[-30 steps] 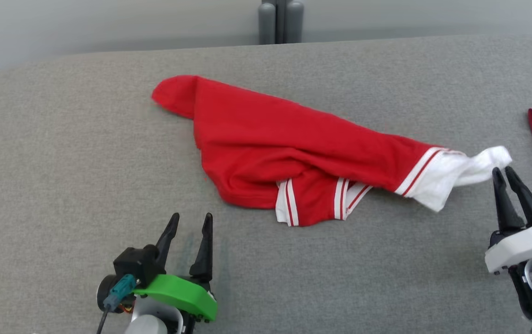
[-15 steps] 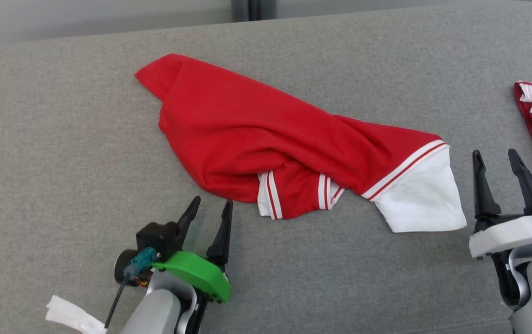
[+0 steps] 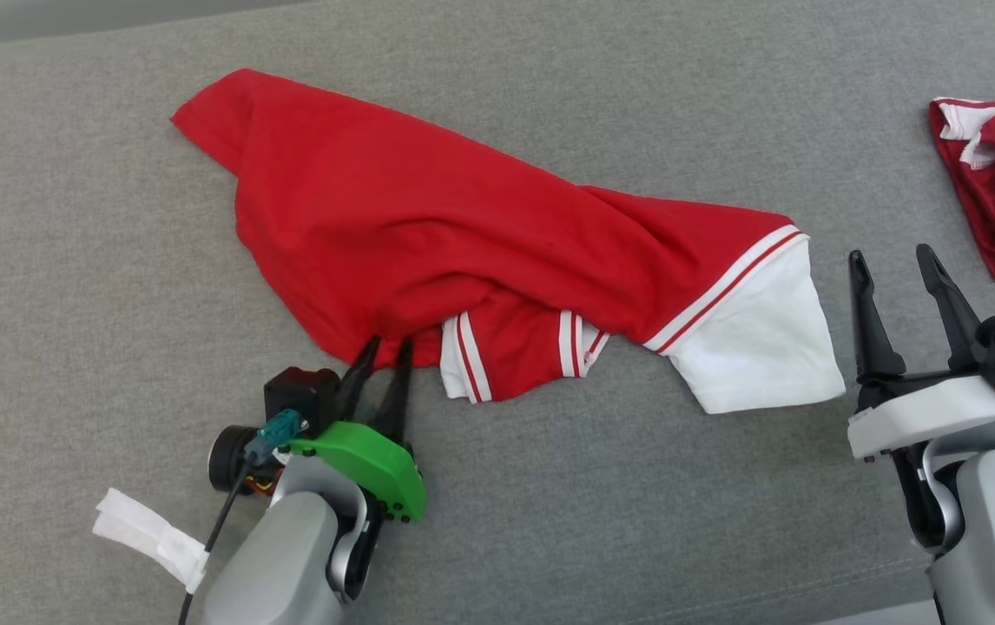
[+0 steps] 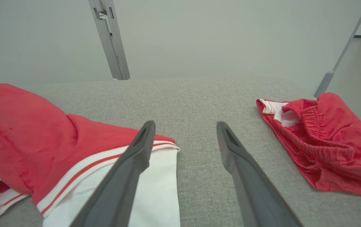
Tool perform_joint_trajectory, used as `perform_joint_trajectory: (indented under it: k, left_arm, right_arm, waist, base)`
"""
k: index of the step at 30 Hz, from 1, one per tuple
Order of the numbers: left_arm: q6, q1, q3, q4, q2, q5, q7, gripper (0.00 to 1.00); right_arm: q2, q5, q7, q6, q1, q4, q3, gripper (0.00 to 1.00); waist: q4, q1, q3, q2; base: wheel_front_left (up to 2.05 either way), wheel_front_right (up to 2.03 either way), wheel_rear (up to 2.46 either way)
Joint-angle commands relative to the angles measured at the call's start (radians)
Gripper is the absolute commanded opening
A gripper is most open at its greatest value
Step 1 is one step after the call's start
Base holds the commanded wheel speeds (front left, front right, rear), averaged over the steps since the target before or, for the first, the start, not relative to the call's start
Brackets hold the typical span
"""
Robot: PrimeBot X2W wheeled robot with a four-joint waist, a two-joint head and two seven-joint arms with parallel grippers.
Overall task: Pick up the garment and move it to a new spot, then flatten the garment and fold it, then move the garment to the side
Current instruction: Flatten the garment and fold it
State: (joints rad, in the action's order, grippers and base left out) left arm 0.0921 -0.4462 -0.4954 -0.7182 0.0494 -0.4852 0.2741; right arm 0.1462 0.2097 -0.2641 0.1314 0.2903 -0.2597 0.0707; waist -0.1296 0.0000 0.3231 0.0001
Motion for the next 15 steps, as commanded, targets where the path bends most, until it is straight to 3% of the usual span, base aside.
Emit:
perform_joint_trajectory:
  k: [1, 6, 15]
  left_arm:
    - [0.001, 0.016, -0.012, -0.031, 0.001, -0.005, -0.018, 0.00]
    - [-0.015, 0.049, 0.056, 0.033, 0.004, 0.008, -0.011, 0.00]
    - [0.024, 0.151, 0.212, 0.222, 0.009, 0.099, -0.010, 0.00]
  right_arm:
    - [0.002, -0.004, 0.000, -0.002, -0.003, -0.002, 0.003, 1.00]
    - [0.000, 0.002, 0.000, -0.002, -0.039, -0.008, 0.020, 1.00]
    - [-0.021, 0.016, 0.000, -0.002, -0.091, -0.026, 0.015, 1.00]
  waist:
    - [-0.001, 0.0000, -0.010, -0.0001]
    - [0.041, 0.0000, -0.063, -0.0001]
    - [0.149, 0.0000, -0.175, -0.0001]
  base:
    - [0.00, 0.00, 0.00]
    - [0.00, 0.00, 0.00]
    - [0.00, 0.00, 0.00]
